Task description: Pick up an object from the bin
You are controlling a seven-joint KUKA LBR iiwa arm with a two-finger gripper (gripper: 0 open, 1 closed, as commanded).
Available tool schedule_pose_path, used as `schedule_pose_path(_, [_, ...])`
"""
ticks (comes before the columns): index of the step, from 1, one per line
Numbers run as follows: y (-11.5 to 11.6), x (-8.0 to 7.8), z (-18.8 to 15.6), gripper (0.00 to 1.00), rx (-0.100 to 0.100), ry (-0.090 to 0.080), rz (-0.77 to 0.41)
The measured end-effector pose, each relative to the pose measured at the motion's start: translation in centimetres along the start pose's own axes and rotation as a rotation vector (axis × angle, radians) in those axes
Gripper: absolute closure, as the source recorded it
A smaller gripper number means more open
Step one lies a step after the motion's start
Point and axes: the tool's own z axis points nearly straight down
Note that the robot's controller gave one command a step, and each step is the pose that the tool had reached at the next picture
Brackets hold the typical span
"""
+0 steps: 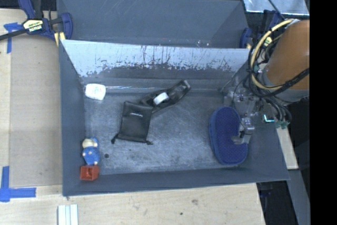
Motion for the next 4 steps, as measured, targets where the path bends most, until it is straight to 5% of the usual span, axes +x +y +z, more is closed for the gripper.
schedule_pose_path(1, [-1.1,-4.2,12.1,0.0,-0.004,0.0,-0.299])
schedule_pose_path(2, [-1.1,-4.7,11.7,1.0,0.002,-0.02,-0.301])
schedule_pose_path(3, [3.3,-9.9,1.2,1.0,0.003,-0.018,-0.383])
schedule_pose_path(4, [6.6,-3.1,6.1,1.0,-0.001,-0.002,0.008])
